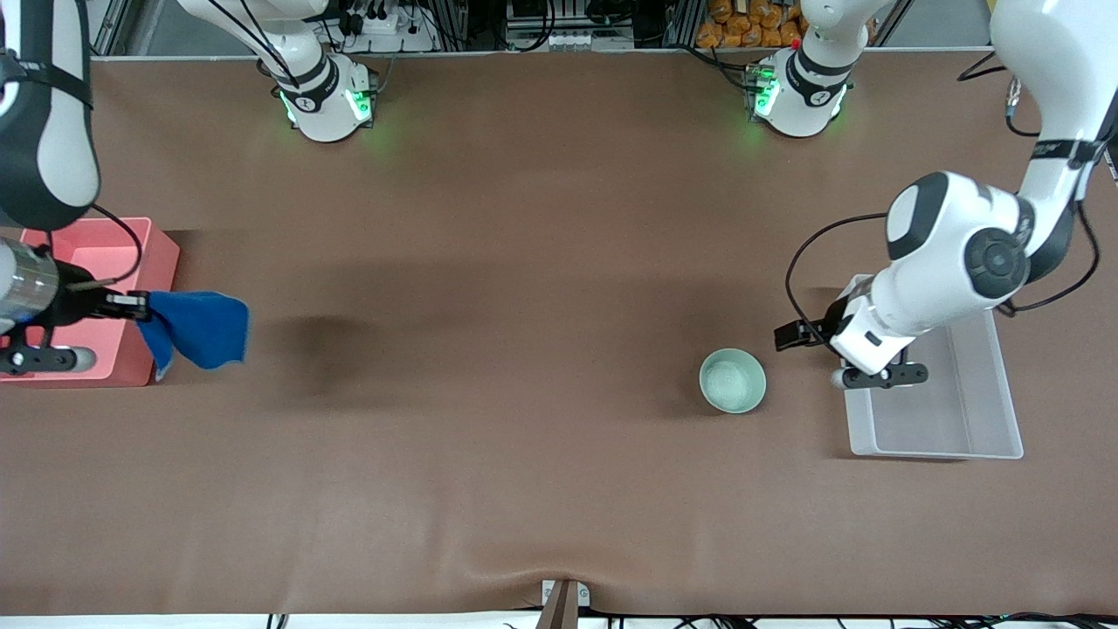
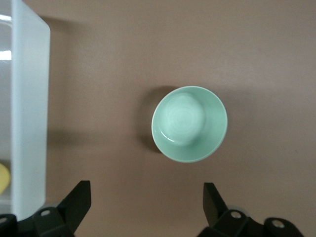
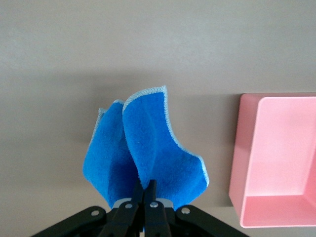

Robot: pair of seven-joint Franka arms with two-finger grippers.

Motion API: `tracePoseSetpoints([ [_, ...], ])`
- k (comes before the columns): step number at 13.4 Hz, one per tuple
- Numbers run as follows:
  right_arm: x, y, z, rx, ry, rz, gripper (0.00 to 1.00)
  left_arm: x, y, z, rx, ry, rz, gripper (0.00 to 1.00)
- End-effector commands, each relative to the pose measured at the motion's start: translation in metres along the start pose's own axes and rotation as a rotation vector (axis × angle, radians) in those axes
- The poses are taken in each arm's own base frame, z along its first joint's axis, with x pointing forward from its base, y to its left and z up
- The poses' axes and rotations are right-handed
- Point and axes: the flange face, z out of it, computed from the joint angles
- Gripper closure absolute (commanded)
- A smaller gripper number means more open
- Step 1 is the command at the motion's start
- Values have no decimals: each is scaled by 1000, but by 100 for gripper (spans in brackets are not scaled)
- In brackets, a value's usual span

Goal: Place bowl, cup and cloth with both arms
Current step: 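Release the cup and reach the green bowl while the right gripper carries the cloth, then grasp the green bowl rim with the left gripper and lift it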

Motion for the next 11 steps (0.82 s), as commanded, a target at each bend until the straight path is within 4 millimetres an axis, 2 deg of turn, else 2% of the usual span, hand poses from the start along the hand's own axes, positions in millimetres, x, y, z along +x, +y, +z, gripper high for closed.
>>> tracePoseSetpoints([
  [1,-22,12,-12,-15,1,-51,100,-5,16,40,43,11,-61,0],
  [2,-31,23,-14,-15,1,-56,100,-7,21,55,65,8,-86,0],
  [4,-48,28,-24,-14,15,-73,100,-11,32,78,85,14,-96,0],
  [6,-58,44,-32,-43,19,-103,100,-10,31,103,64,6,-120,0],
  [8,-66,71,-36,-49,25,-133,100,-8,24,120,59,9,-121,0],
  [9,-70,87,-38,-48,29,-155,100,-7,21,127,60,5,-119,5],
  [10,-74,104,-41,-50,37,-176,100,-8,20,132,60,0,-119,14],
  [11,-80,124,-46,-60,42,-202,100,-7,18,132,62,-1,-121,29],
])
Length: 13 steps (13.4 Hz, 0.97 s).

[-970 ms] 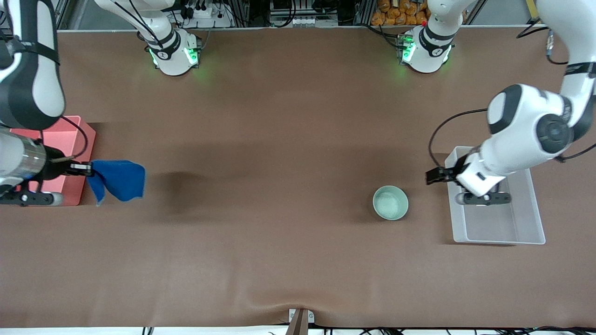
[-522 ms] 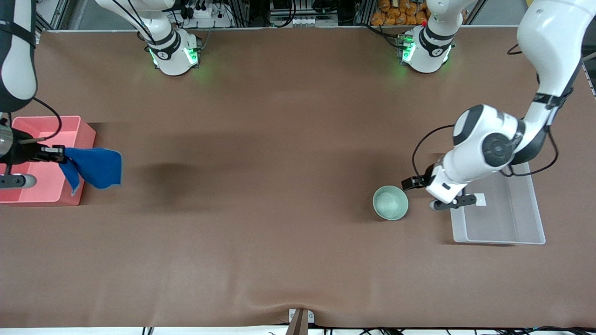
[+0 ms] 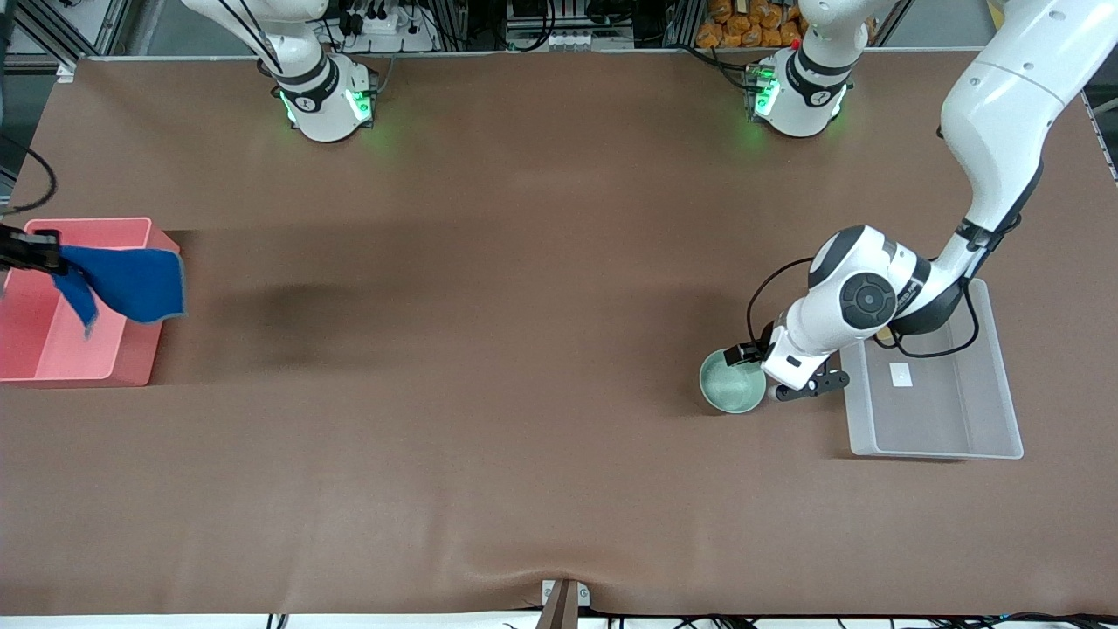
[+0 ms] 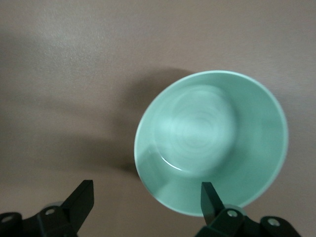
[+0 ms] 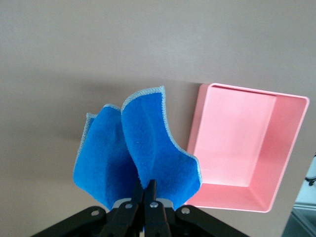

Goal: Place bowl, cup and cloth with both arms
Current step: 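Grasp the green bowl rim with the left gripper and lift it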

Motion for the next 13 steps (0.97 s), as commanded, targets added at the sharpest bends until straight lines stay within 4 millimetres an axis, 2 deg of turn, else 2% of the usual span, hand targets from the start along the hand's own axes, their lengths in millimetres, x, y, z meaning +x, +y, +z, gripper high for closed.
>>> tracePoseSetpoints([
  [1,-26,43,-12,-32,20,-74,100,3,0,4,0,14,-8,47],
  [4,-55,90,-13,-48,13,-124,100,4,0,9,-5,5,-8,96],
  [5,-66,106,-12,-46,13,-126,100,4,1,8,-5,8,-5,100],
  [8,-97,147,-4,-60,-15,-146,100,9,1,-2,-6,27,19,100],
  [11,-117,172,1,-61,-16,-168,100,19,0,-29,3,75,20,100],
  [13,-134,187,-5,-69,-10,-197,100,28,-4,-62,34,109,18,100],
])
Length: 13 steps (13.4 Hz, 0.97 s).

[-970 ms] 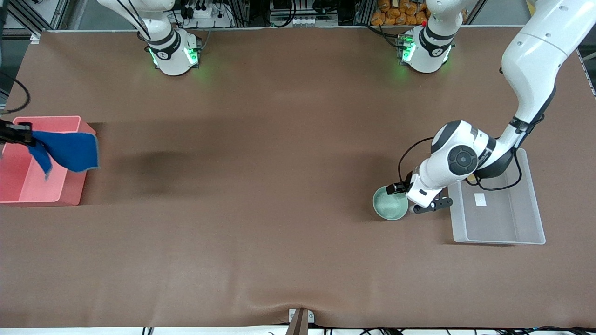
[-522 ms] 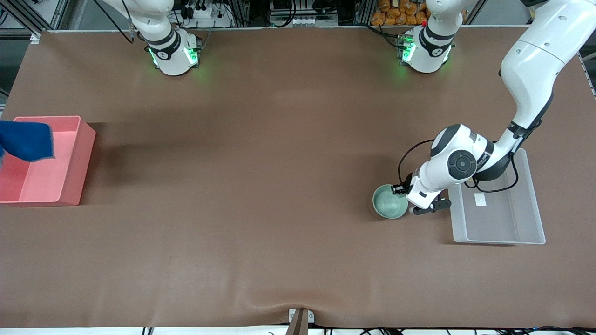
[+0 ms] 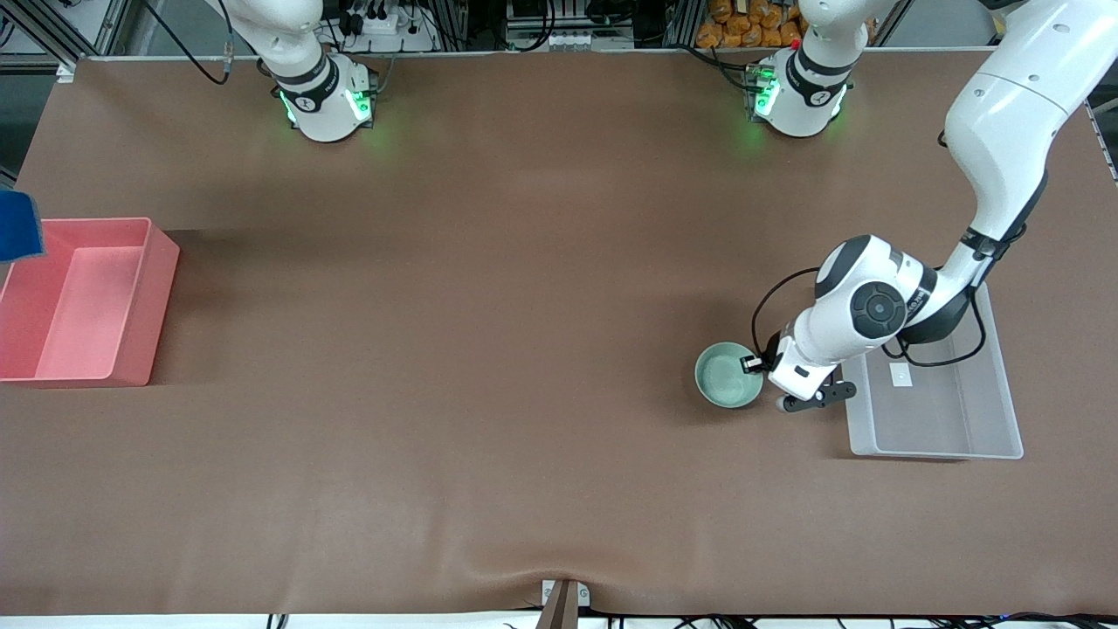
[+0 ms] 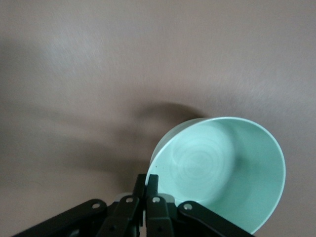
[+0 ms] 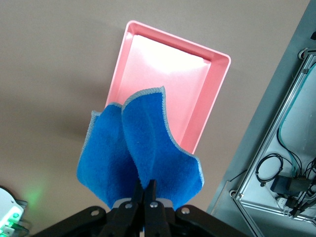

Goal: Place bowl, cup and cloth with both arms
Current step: 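Grasp the green bowl rim with the left gripper and lift it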

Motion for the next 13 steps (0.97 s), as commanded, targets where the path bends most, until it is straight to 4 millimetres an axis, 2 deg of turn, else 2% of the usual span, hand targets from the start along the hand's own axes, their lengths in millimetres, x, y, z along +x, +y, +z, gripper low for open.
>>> tracePoseSetpoints([
  [1,-27,19,-18,-40,10,-49,100,11,2,-56,71,57,24,100],
  [3,-38,29,-27,-71,32,-83,100,21,6,-86,89,56,22,100],
  [4,-35,32,-29,-101,48,-117,100,28,4,-104,98,76,22,100],
  [7,-17,38,-12,-111,59,-153,100,49,-34,-131,99,94,93,100],
  [11,3,56,38,-54,59,-140,100,81,-137,-141,115,84,235,100],
  [13,18,54,54,-35,49,-162,100,89,-180,-146,122,79,304,100],
])
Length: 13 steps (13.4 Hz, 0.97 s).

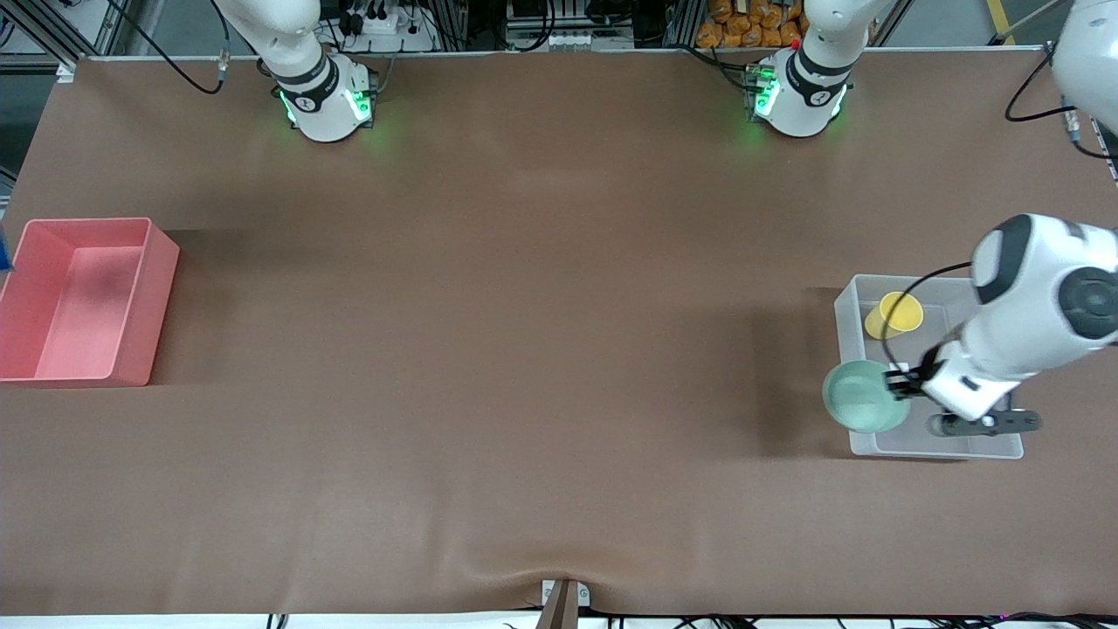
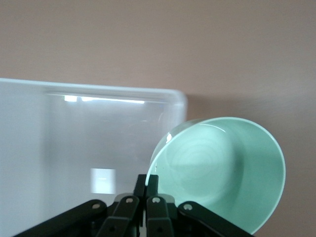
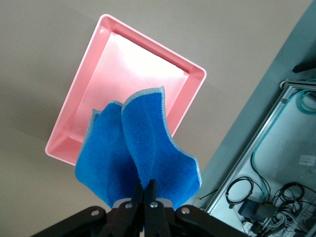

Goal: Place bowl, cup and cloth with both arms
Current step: 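Lower the bowl into the clear bin while the right gripper drops the cloth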

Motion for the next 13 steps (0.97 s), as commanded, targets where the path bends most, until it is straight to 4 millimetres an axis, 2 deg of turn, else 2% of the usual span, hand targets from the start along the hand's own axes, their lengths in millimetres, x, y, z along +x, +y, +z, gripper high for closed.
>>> tracePoseSetpoints([
  [1,15,4,17,17,13,-22,100,-6,-51,-3,3,-8,98,100],
  [3,26,1,36,11,17,-40,100,-13,-95,4,-4,-17,151,100],
  [5,39,-5,61,11,20,-62,100,-18,-118,16,-18,-30,203,100],
  [6,47,-5,80,33,10,-72,100,-20,-125,22,-28,-34,224,100],
  [8,62,-10,98,62,5,-90,100,-20,-139,33,-49,-32,205,100],
  [10,77,-10,119,62,3,-109,100,-20,-143,50,-74,-44,200,100],
  [13,92,0,169,42,13,-116,100,-26,-154,68,-73,-71,200,100],
])
